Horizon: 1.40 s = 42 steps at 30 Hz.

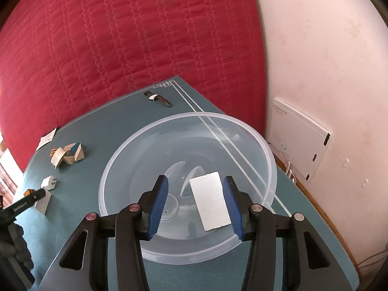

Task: Organize rigid objects
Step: 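Grasp the black-and-white striped triangle block with the left gripper, then carry the striped triangle block into the clear bowl and open the left gripper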

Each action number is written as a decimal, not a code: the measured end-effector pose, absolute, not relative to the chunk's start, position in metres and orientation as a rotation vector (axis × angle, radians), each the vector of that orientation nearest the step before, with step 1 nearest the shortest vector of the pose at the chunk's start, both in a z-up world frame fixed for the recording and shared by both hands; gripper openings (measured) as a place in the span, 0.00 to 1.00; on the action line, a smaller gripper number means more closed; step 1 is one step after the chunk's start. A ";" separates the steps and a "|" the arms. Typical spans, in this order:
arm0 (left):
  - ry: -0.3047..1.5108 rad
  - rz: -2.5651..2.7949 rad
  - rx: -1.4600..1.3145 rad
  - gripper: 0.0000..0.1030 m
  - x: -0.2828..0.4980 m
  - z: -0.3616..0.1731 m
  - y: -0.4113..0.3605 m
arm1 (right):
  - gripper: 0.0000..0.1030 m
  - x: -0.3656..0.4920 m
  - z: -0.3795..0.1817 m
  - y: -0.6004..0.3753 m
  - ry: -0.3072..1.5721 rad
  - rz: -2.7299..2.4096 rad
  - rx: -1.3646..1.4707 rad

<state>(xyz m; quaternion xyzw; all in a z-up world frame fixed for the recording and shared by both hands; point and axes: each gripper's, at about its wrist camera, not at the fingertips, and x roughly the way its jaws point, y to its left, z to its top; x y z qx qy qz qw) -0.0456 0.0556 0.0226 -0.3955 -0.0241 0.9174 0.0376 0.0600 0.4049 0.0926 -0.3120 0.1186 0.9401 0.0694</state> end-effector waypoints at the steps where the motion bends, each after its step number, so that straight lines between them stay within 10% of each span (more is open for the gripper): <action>1: -0.066 2.817 -1.226 0.39 -0.046 0.020 0.056 | 0.47 0.060 0.092 0.406 0.358 2.828 -0.939; 36: 0.196 2.325 -0.916 0.31 0.013 0.081 0.276 | 0.47 0.069 0.093 0.458 0.438 2.739 -0.892; 37: 0.188 2.314 -0.916 0.35 0.013 0.079 0.279 | 0.47 0.069 0.093 0.458 0.439 2.738 -0.891; 39: 0.163 2.293 -0.926 0.90 0.011 0.076 0.283 | 0.47 0.069 0.093 0.459 0.442 2.736 -0.889; 42: 0.127 2.337 -0.867 0.99 0.014 0.076 0.278 | 0.47 0.069 0.093 0.460 0.442 2.736 -0.891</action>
